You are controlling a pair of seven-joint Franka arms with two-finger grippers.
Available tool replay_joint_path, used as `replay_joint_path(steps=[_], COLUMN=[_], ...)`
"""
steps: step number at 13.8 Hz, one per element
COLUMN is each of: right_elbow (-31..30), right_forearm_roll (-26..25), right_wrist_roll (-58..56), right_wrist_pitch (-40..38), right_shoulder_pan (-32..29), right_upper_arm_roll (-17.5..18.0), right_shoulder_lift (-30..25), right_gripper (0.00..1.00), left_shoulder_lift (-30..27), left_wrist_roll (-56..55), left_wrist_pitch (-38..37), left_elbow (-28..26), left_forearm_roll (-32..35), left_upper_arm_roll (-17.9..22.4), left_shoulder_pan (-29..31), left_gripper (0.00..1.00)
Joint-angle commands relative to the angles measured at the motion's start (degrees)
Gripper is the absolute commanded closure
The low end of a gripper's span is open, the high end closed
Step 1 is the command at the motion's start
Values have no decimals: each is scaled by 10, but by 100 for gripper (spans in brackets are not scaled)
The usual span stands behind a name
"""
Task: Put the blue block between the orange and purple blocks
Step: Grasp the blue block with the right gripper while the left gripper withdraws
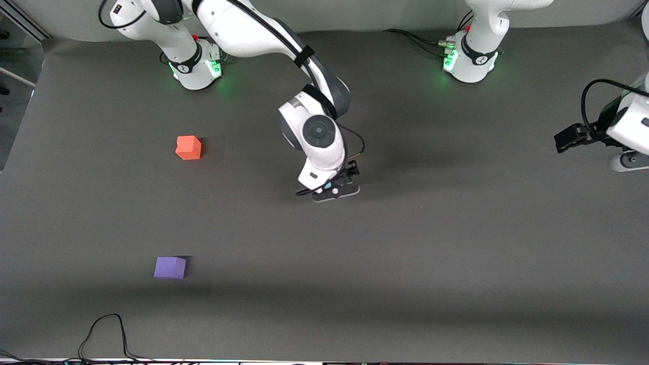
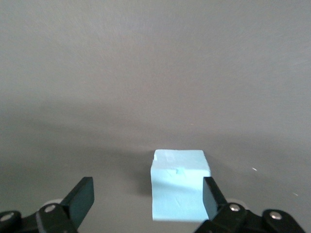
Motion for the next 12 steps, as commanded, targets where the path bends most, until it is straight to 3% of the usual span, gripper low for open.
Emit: replay_joint_path(steps=[1, 4, 7, 10, 11, 12], right_elbow=[7, 6, -44, -55, -55, -56], right_forearm_roll=[7, 1, -19, -18, -17, -17], right_wrist_roll=[-29, -55, -74, -85, -86, -86], right_wrist_pitch=[-1, -2, -2, -2, -2, -2], right_shoulder_pan=[-1, -2, 18, 20, 19, 19], right_upper_arm_roll=[-10, -11, -11, -11, -11, -11], right_shoulder_lift=[14, 14, 7, 5, 6, 5], right_gripper=[4, 4, 4, 3, 5, 13], left_shoulder_lift=[-15, -11, -10, -8, -6, -5], left_wrist_roll=[30, 53, 53, 55, 55, 54], left_wrist_pitch=[20, 16, -1, -16, -16, -16], left_elbow=[-18, -19, -19, -14, -13, -11], left_forearm_roll=[-6, -10, -35, -31, -31, -30], left_upper_arm_roll=[19, 31, 32, 33, 33, 32], left_shoulder_pan=[-13, -16, -12, -3, -1, -2], left_gripper=[0, 0, 0, 0, 0, 0])
